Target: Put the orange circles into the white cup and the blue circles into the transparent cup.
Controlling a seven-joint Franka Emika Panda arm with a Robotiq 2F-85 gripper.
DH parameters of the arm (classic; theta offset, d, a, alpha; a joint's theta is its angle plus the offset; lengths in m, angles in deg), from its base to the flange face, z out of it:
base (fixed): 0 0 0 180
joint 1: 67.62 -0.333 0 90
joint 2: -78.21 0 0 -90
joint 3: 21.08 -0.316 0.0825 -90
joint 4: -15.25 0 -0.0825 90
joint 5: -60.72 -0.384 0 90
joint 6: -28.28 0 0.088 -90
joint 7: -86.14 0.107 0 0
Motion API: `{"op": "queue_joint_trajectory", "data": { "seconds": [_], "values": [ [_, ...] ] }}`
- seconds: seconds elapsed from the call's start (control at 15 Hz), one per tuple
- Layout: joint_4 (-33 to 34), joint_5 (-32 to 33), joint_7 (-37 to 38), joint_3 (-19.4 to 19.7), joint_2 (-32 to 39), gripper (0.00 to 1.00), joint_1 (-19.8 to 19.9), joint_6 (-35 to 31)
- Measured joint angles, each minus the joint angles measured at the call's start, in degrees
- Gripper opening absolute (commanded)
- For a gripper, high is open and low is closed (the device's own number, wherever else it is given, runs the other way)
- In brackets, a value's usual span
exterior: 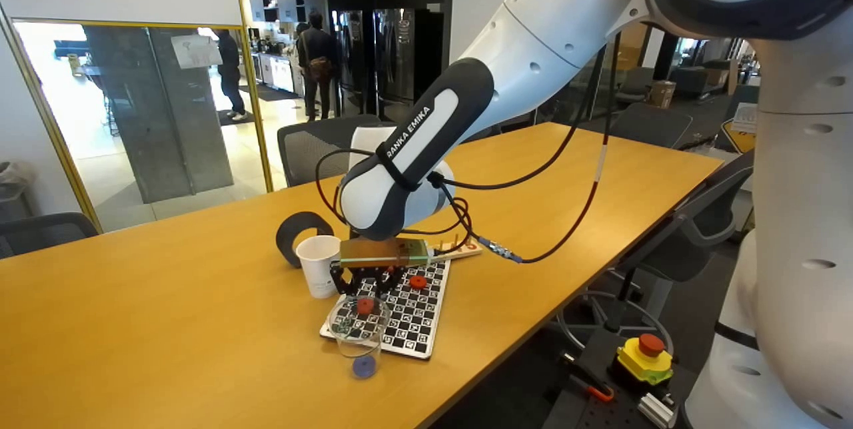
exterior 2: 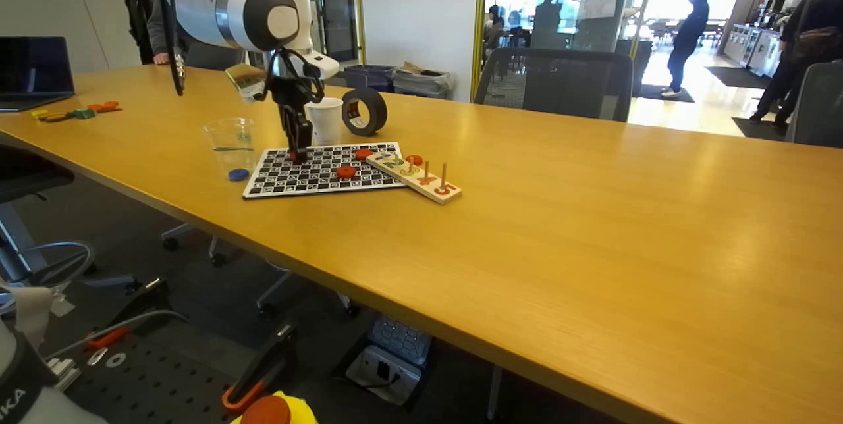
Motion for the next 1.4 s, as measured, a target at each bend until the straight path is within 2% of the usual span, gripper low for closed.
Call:
{"op": "queue_joint_trajectory", "data": {
  "seconds": [0.2, 0.4, 0.6, 0.8, 1.07, 1.4],
  "values": [
    [0.1, 0.2, 0.0, 0.2, -0.2, 0.22, 0.0, 0.0],
    [0.6, 3.5, 0.6, 1.5, -2.1, 0.22, 0.0, 0.8],
    [2.3, 8.4, 1.3, 2.9, -5.7, 0.22, 0.1, 5.3],
    [5.5, 10.0, 0.7, 2.9, -7.9, 0.22, 0.6, 8.4],
    [11.1, 10.0, -2.1, 2.1, -6.4, 0.22, 0.7, 9.2],
    [18.9, 7.6, -6.7, 0.9, 0.1, 0.22, 0.7, 10.8]
  ]
}}
